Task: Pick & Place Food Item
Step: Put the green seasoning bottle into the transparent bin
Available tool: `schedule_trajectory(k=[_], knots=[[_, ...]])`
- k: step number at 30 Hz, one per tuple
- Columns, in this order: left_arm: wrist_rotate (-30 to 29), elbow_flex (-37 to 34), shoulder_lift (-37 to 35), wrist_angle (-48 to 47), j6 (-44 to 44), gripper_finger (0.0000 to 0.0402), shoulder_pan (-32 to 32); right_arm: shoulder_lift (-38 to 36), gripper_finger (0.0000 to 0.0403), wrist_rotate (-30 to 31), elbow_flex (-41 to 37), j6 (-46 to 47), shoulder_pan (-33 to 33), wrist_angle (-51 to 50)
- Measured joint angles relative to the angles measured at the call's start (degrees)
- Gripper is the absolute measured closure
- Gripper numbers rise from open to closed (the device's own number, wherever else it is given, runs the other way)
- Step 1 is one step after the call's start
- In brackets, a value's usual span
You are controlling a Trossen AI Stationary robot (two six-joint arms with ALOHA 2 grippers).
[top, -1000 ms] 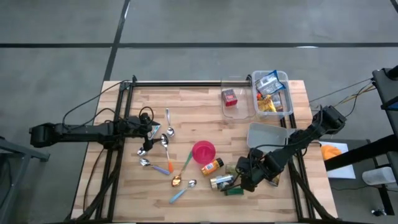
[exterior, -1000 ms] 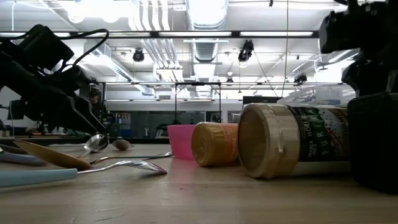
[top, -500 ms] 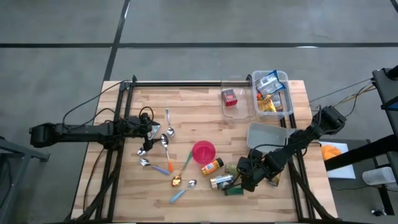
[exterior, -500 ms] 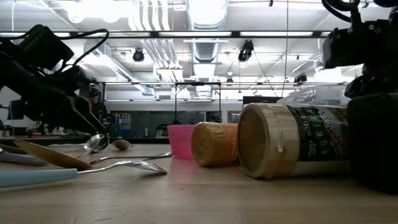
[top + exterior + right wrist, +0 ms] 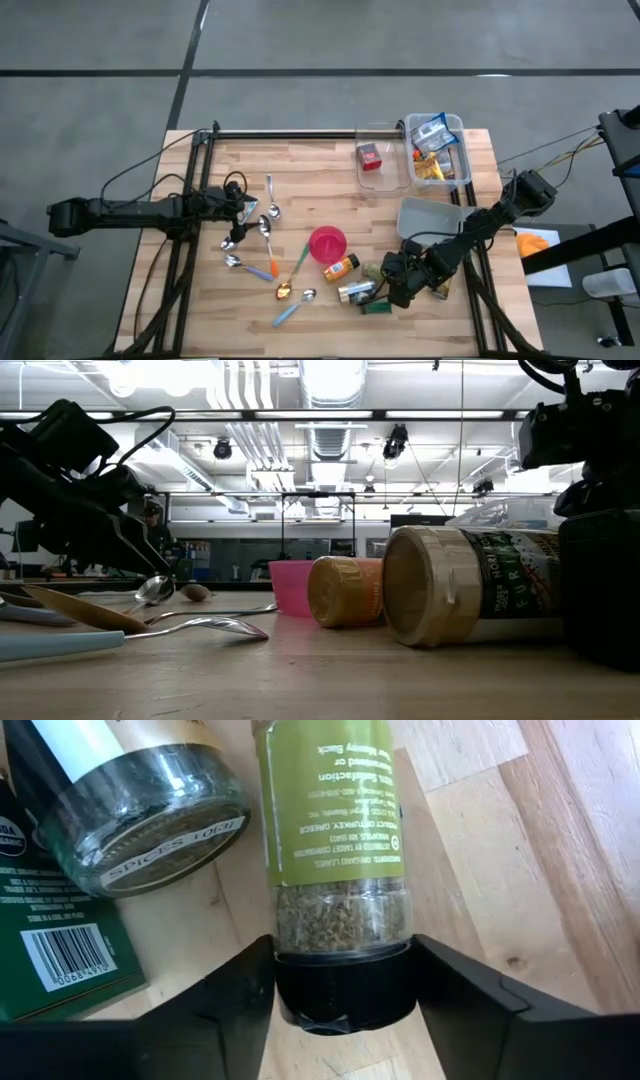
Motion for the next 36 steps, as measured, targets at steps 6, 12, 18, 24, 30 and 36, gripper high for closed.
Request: schedule_trajectory(k=[6,12,18,24,30,36], knots=[[0.0,0.0,0.0,0.0,0.0,0.0006,0.0,0.0,0.0213,0.0,0.0,0.0,0.0,0.0],[0.0,0.0,0.0,0.0,0.0,0.0006,0.0,0.0,0.0208,0.0,0.0,0.0,0.0,0.0],[0.0,0.0,0.0,0.0,0.0,0.0006,0.0,0.0,0.0208,0.1,0.0,0.0,0.0,0.0],[0.0,0.0,0.0,0.0,0.0,0.0006,0.0,-1.0,0.0208,3.0,2.5,0.6,0.0,-3.4],[0.0,0.0,0.0,0.0,0.0,0.0005,0.0,-4.6,0.0208,13.6,9.7,7.7,0.0,-10.5],[0.0,0.0,0.0,0.0,0.0,0.0005,0.0,-5.7,0.0208,24.0,16.6,12.9,-2.4,-17.9]])
